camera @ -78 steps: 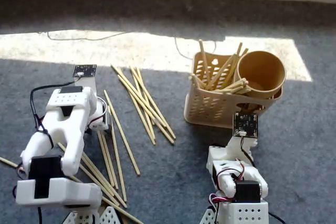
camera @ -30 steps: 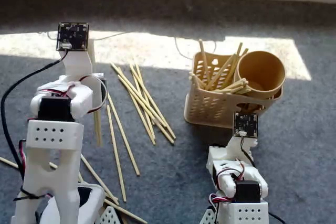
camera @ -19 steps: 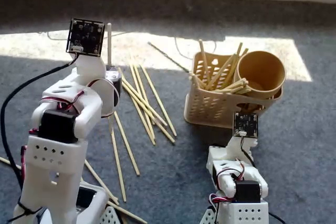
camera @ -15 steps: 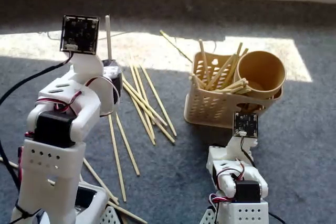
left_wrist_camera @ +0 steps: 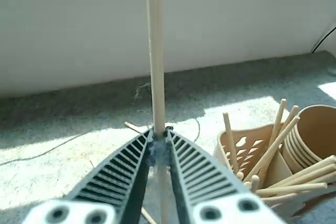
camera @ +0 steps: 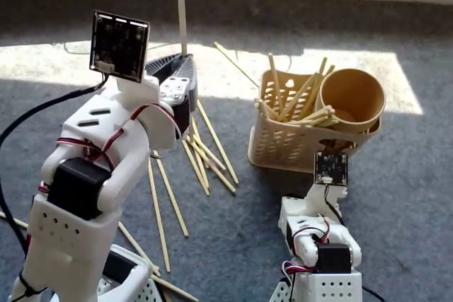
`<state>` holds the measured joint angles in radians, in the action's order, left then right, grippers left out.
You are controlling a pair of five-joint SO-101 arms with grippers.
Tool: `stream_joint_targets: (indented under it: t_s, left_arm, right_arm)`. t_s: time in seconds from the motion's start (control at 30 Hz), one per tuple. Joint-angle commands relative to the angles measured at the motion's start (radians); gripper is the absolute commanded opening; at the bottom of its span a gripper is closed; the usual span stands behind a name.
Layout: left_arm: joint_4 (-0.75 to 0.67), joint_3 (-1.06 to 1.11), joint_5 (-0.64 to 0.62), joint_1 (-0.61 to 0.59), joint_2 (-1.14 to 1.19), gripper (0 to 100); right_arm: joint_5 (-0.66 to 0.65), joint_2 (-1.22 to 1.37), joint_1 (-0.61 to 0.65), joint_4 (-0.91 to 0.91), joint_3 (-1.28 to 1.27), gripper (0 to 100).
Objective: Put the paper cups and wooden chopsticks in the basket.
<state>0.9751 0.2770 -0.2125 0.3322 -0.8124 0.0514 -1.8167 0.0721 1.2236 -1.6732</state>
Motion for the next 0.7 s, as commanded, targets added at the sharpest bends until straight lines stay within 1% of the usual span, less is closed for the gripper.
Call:
stream_joint_targets:
  t_s: [0.0, 0.2, 0.4, 0.57, 0.67]
  left_arm:
    - [-0.135, -0.047, -0.021, 0.07, -0.021, 1]
    - [-0.296, -0.045, -0.021, 0.163, -0.019, 1]
    - [-0.402, -0.031, -0.021, 0.202, -0.019, 1]
    - [-0.56, 0.084, -0.021, 0.202, -0.019, 1]
    - [-0.638, 0.163, -0.021, 0.231, -0.019, 1]
  right_arm:
    - [-0.009, -0.002, 0.007, 0.007, -0.104, 0.8]
    - [-0.009, -0.002, 0.007, 0.007, -0.104, 0.8]
    - [-0.009, -0.002, 0.007, 0.007, -0.104, 0.8]
    - [-0.009, -0.002, 0.007, 0.007, -0.104, 0.8]
    - [-0.009, -0.002, 0.007, 0.007, -0.104, 0.8]
